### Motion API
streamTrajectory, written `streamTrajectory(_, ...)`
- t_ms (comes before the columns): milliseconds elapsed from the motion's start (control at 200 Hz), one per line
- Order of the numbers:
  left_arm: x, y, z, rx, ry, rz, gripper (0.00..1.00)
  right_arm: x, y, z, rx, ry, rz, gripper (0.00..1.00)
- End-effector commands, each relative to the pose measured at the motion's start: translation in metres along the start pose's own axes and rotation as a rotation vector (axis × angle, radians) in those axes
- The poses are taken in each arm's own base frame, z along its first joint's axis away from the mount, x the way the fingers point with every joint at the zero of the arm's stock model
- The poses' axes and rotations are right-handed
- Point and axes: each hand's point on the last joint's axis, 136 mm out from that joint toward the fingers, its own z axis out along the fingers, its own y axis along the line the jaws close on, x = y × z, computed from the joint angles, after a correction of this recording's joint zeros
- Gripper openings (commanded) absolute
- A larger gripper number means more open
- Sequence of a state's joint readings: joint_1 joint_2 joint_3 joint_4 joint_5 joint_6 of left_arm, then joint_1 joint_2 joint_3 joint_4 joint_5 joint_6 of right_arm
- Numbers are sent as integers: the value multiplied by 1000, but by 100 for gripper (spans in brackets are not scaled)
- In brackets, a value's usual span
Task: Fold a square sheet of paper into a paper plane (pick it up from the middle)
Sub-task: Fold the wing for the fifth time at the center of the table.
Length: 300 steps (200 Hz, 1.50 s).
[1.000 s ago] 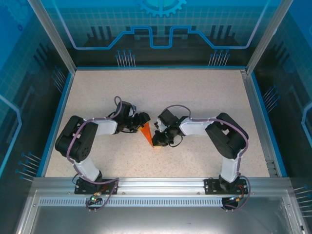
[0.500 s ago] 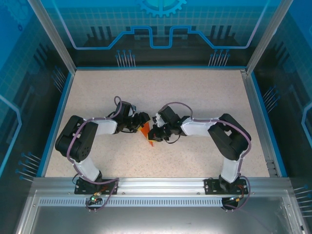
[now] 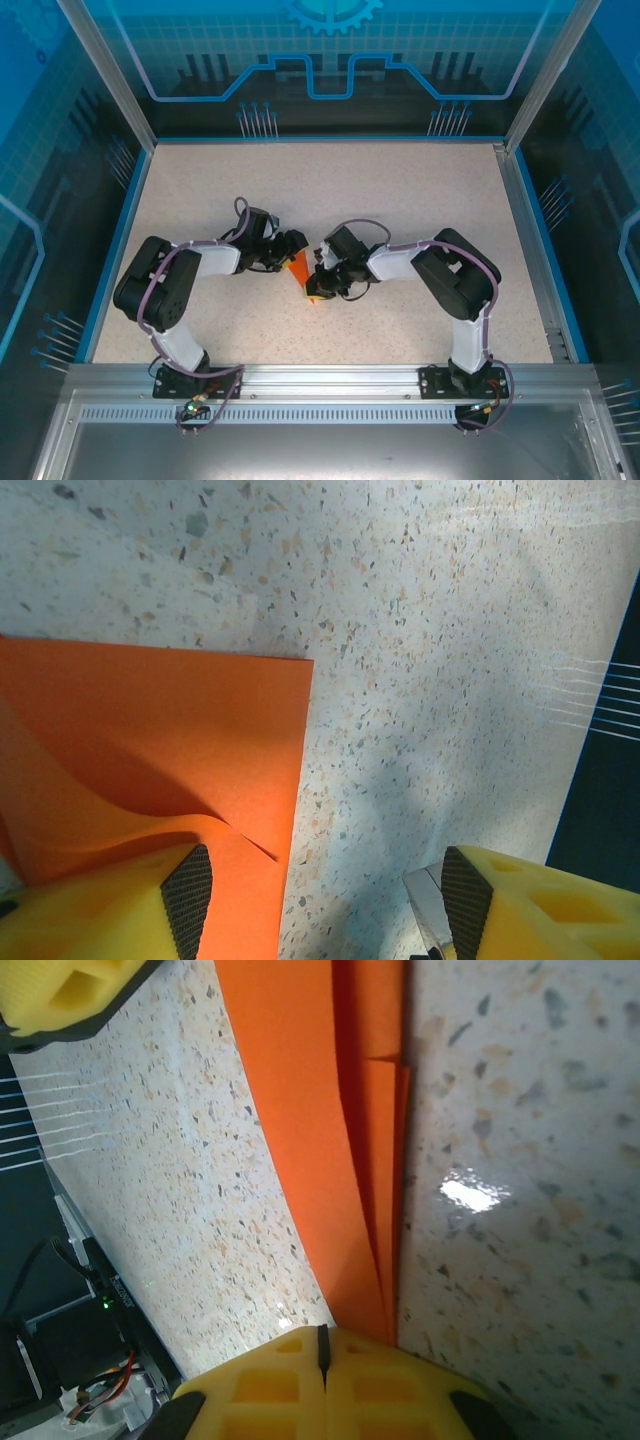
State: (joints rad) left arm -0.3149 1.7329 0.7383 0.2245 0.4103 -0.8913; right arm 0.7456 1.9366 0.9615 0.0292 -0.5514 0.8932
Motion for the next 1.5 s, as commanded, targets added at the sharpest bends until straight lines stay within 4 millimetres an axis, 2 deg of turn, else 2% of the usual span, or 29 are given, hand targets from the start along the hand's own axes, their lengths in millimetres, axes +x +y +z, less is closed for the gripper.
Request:
streamTrajectory(0,30,69,16,-204,87,-93,66,52,-53,3,148,161,127,1)
streamTrajectory(65,30,68,16,-206,86,-93,66,54,-53,4,126,172,137,1)
streamTrajectory(85,30,69,16,-207,87,-94,66,62,-59,4,128,187,155,2)
streamTrajectory(125,29,68,16,-208,84,-95,66,66,-59,4,113,193,158,3)
streamTrajectory(315,30,70,16,-216,83,-100,66,75,-49,-4,67,215,133,4)
streamTrajectory(395,30,68,16,-202,84,-100,66,71,-44,-9,59,201,119,4)
streamTrajectory(540,31,64,16,-180,88,-93,66,47,-6,-23,2,118,25,5)
streamTrajectory(595,31,63,15,-177,89,-91,66,43,-1,-29,13,85,2,5)
streamTrajectory(610,31,63,15,-176,90,-87,66,34,10,-33,-3,61,-20,6)
streamTrajectory(650,31,63,15,-177,90,-85,66,28,17,-35,-25,32,-36,6)
streamTrajectory(730,32,64,15,-175,91,-89,66,13,29,-31,-60,-3,-42,6)
streamTrajectory(870,33,63,16,-169,98,-86,66,-13,46,-13,-101,-41,-29,6)
streamTrajectory(985,33,63,16,-166,97,-88,66,-34,39,-2,-67,-79,1,5)
streamTrajectory(1070,32,60,16,-157,98,-87,66,-37,26,9,-39,-58,33,5)
streamTrajectory(1215,30,54,15,-141,94,-71,66,-15,-21,25,69,2,108,1)
streamTrajectory(1325,26,48,13,-131,83,-48,66,5,-49,28,125,37,151,0)
streamTrajectory(1416,23,48,13,-139,74,-30,66,17,-65,24,166,62,173,0)
streamTrajectory(1496,18,48,13,-142,59,-13,66,25,-71,18,181,81,177,0)
